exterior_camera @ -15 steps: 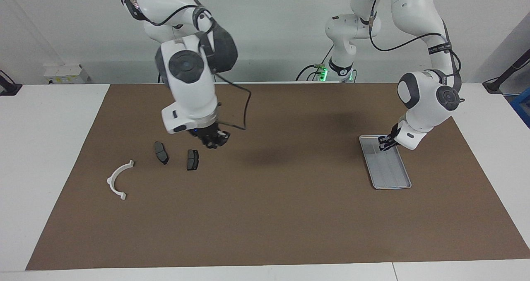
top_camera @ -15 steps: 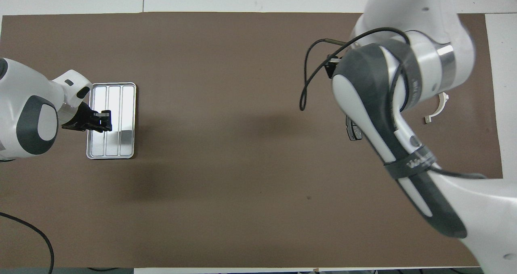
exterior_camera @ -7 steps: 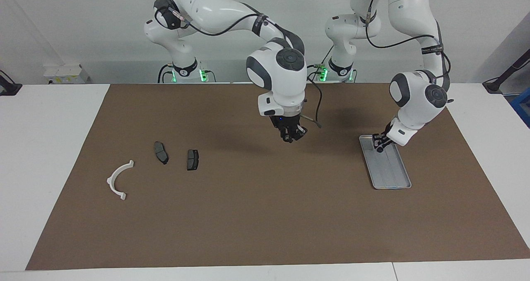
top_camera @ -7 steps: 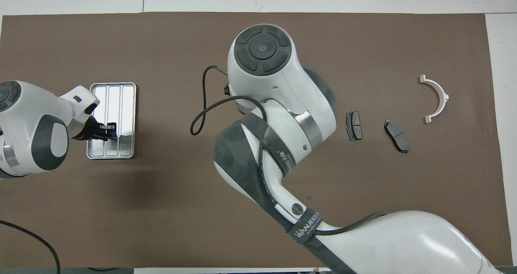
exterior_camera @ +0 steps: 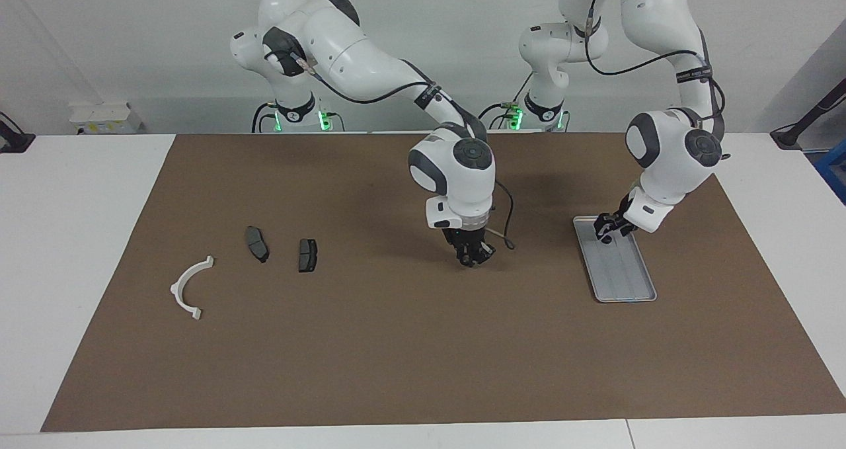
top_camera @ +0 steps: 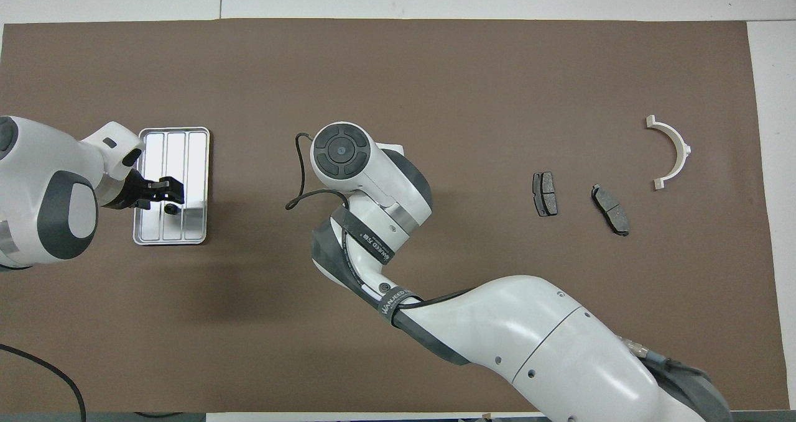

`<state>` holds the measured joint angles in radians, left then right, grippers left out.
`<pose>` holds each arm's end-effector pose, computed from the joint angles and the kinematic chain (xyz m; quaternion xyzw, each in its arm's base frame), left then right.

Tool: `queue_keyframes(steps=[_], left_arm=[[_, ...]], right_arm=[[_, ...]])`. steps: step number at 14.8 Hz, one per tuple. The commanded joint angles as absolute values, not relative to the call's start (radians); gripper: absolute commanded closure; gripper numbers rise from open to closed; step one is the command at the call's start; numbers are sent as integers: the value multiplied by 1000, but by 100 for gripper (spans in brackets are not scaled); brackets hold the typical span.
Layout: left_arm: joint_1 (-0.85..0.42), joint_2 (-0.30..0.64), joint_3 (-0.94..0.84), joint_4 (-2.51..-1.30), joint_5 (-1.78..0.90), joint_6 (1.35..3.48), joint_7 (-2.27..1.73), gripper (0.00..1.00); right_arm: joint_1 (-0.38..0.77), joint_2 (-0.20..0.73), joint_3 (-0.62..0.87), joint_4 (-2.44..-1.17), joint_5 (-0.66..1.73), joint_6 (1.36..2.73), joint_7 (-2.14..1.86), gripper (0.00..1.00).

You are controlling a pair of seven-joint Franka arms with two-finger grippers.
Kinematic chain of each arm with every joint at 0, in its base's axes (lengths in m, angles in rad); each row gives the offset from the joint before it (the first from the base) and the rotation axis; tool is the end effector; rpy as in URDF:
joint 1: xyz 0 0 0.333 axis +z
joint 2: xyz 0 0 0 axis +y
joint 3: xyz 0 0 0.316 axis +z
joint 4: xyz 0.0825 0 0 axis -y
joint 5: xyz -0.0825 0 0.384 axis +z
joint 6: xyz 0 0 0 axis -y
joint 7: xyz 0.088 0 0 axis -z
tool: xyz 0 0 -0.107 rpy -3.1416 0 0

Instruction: Pick bearing gear from pile to tray

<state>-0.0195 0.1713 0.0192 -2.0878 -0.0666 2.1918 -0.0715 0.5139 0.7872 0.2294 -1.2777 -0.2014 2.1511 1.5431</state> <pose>0.5648 -0.0027 0.3375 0.9976 0.0557 -0.0344 0.0236 0.5917 0.4722 0.2990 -0.9250 0.3761 -0.0292 0.0451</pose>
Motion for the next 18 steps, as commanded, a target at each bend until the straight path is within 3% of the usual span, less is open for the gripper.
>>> queue_keyframes(steps=[1,4,5,6,9,12,18], left_arm=[[-81,173,20,-2080,-67,2203,-202,31],[-118,172,21,-2085,-67,2204,-268,22],[-132,172,21,-2086,-67,2206,-290,20],[-149,173,21,-2086,-67,2210,-326,17],[-231,186,20,-2089,-67,2284,-481,17],[-366,267,23,-2043,-69,2350,-685,17],[-458,359,23,-1904,-71,2295,-790,19]], right_arm=[[503,765,238,-1313,-224,2178,1555,100],[502,767,236,-1335,-224,2190,1559,100],[502,765,235,-1336,-224,2189,1562,21],[502,761,235,-1333,-224,2180,1563,0],[499,756,233,-1316,-218,2123,1559,0],[430,730,244,-1246,-213,2005,1525,0],[307,614,245,-1247,-97,1947,1239,0]])
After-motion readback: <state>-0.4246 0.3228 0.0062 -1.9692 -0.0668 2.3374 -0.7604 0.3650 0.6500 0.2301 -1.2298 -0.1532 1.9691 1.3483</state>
